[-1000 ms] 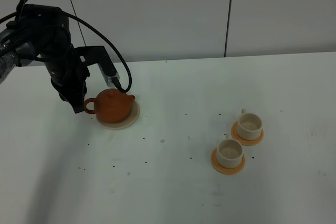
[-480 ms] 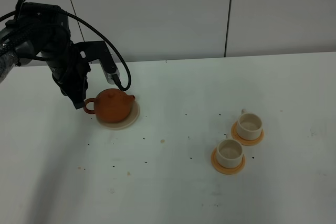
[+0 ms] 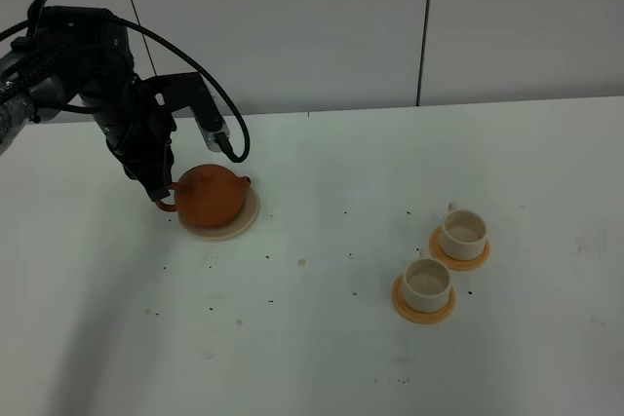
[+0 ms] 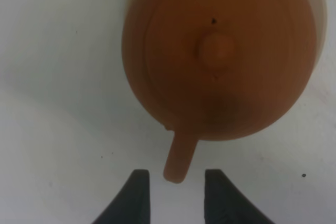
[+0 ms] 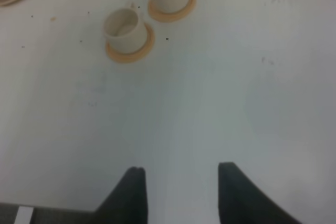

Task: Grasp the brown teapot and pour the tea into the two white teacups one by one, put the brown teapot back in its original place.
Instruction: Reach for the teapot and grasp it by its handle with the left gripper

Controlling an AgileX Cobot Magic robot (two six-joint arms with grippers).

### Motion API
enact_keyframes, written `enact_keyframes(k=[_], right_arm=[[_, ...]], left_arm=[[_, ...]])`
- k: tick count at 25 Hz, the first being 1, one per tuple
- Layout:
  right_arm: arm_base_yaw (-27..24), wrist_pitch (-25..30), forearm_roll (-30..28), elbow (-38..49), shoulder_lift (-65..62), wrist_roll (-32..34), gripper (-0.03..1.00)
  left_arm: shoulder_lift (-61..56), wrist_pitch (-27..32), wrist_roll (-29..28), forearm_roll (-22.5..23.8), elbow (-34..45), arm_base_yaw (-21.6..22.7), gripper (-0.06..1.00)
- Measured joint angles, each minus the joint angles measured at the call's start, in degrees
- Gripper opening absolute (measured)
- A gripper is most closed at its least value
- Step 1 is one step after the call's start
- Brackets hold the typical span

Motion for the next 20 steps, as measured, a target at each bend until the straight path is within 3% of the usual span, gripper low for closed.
enact_keyframes(k=[20], right_arm=[[0.00, 0.00, 0.00, 0.00, 0.00, 0.00, 0.31]], left_arm=[[2.94, -1.92, 1.18, 1.04, 0.00, -0.53, 0.32]])
